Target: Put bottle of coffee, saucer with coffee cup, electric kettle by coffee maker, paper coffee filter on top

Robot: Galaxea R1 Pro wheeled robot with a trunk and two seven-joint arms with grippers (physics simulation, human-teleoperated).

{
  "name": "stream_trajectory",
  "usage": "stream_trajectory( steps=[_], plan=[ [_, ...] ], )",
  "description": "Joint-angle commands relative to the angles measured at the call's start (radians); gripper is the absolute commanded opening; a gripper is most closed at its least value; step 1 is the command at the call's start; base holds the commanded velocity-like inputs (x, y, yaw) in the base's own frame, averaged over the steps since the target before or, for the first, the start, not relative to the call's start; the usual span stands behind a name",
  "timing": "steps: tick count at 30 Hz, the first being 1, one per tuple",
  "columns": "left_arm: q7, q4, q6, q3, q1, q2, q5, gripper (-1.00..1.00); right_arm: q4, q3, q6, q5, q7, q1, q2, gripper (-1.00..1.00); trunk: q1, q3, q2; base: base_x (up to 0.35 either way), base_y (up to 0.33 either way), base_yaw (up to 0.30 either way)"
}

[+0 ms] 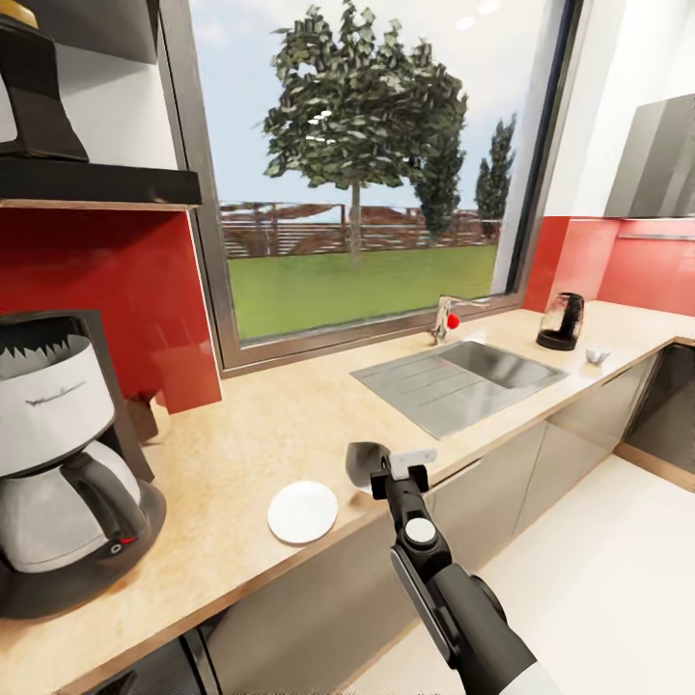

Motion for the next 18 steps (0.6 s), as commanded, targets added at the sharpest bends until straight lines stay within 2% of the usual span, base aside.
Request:
stream_trajectory(
  steps=[1, 7, 10, 18],
  plan=[
    [0.000, -0.001, -0.002, 0.000, 0.000, 0.000, 0.000, 1.00, -0.002, 0.002, 0.005, -0.004, -0.004, -0.001, 0.000, -1.00, 0.000, -0.001, -0.001, -0.088, -0.018, 0.000],
    [0.001, -0.001, -0.002, 0.000, 0.000, 0.000, 0.000, 1.00, -0.009, 0.002, 0.006, -0.003, -0.004, -0.001, -0.001, -1.00, 0.000, -0.001, -0.001, -0.190, -0.068, 0.000],
    [0.000, -0.001, -0.002, 0.001, 0.000, 0.002, 0.000, 1.00, -0.049, 0.001, 0.012, -0.003, -0.006, -0.001, -0.001, -1.00, 0.000, -0.001, -0.001, -0.095, -0.043, 0.000],
    [-0.003, -0.001, -0.006, 0.003, 0.000, 0.028, 0.004, 1.00, -0.081, 0.001, 0.017, -0.003, -0.007, -0.001, -0.001, -1.00, 0.000, -0.001, -0.001, -0.024, -0.011, 0.000]
  ],
)
